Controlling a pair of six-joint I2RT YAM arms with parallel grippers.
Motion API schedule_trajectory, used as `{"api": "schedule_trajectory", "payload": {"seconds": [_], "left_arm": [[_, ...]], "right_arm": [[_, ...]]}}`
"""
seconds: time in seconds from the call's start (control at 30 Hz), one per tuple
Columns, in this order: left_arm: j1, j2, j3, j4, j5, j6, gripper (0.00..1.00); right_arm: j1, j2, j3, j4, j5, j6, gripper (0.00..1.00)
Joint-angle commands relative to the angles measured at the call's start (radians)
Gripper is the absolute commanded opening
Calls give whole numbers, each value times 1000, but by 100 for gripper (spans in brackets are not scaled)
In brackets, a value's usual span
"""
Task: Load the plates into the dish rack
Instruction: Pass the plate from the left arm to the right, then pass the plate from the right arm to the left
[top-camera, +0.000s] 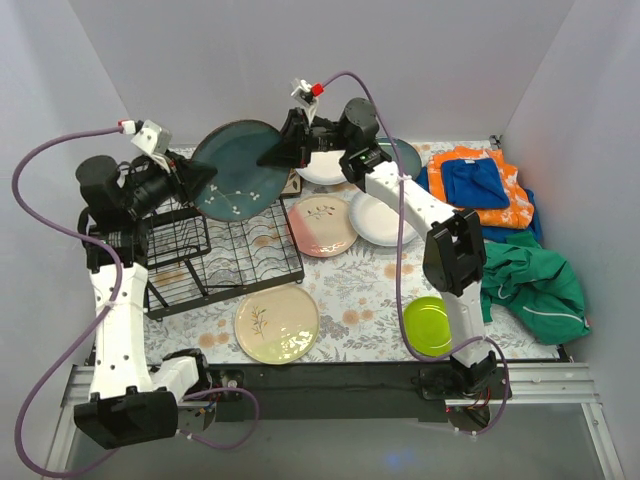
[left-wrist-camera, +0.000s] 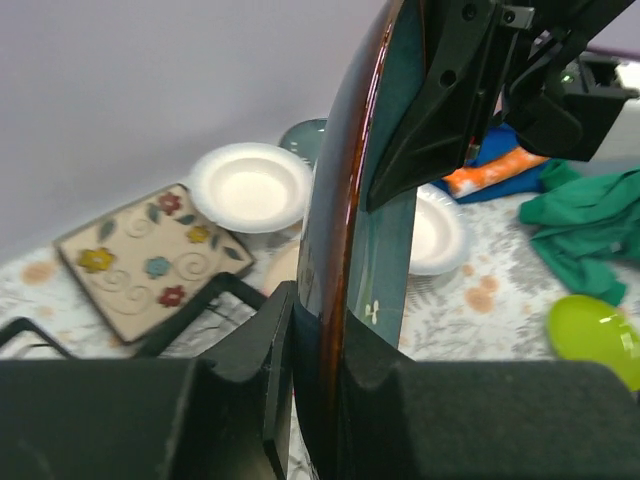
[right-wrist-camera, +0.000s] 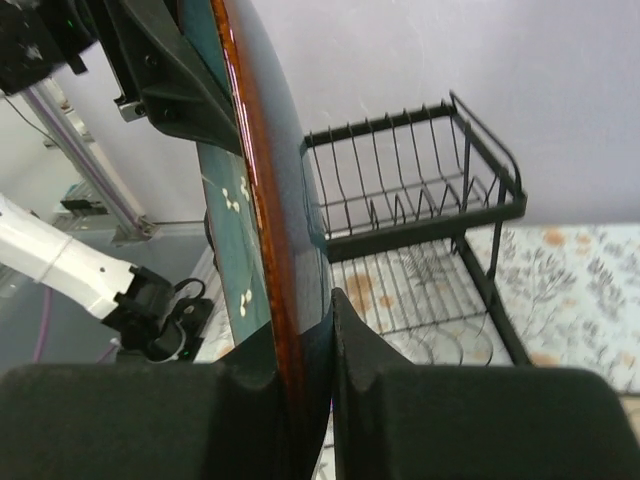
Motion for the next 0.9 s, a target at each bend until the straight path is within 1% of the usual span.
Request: {"api": "schedule_trajectory", "payload": {"seconds": [0.0, 0.03, 0.07, 0.17, 0.2, 0.27, 0.3, 0.37, 0.4, 0.5, 0.53, 0.57, 0.63, 0.67, 0.7, 0.73, 0.77, 0.83, 0.87], "left_arm": [[1, -76, -132, 493, 89, -419, 0], [3, -68, -145, 551, 90, -468, 0], [0, -50, -149, 561, 90, -533, 2], [-10, -25, -145, 567, 92, -567, 10], [-10, -16, -142, 567, 95, -568, 15], [-10, -1, -125, 566, 110, -578, 19], [-11, 19, -116, 561, 119, -593, 22], [-13, 36, -87, 532, 148, -601, 34], [-11, 47, -78, 506, 153, -611, 47], [-10, 64, -61, 455, 141, -619, 58], [-11, 67, -58, 438, 128, -622, 66], [-11, 67, -42, 417, 83, -624, 68], [-10, 80, -7, 305, 14, -645, 69], [-10, 87, 14, 268, -47, -666, 69], [-10, 99, 63, 188, -86, -697, 70], [-11, 120, 83, 156, -108, -793, 72], [-10, 136, 96, 136, -103, -849, 72], [-11, 165, 120, 121, -57, -973, 72], [-11, 195, 122, 119, -41, -1102, 73]], "right_arm": [[-109, -160, -103, -16, 21, 99, 1], [-115, -171, -121, -19, 17, 99, 1], [-126, -180, -159, -20, 16, 104, 1], [-140, -208, -212, -20, 1, 110, 1], [-141, -217, -221, -20, -2, 116, 1], [-149, -225, -249, -19, -13, 125, 1], [-151, -232, -256, -19, -15, 134, 1], [-157, -237, -270, -17, -19, 140, 1], [-160, -242, -282, -17, -19, 145, 1], [-174, -249, -307, -16, -27, 167, 1], [-178, -254, -316, -16, -27, 167, 1], [-190, -257, -322, -17, -24, 164, 1], [-207, -274, -348, -20, -12, 159, 1], [-230, -283, -353, -25, -10, 142, 1], [-243, -286, -361, -32, -7, 125, 1], [-265, -292, -367, -48, 5, 72, 1], [-278, -301, -362, -127, 16, 18, 1], [-296, -311, -347, -202, 51, -80, 1], [-299, -324, -345, -244, 69, -181, 1]]}}
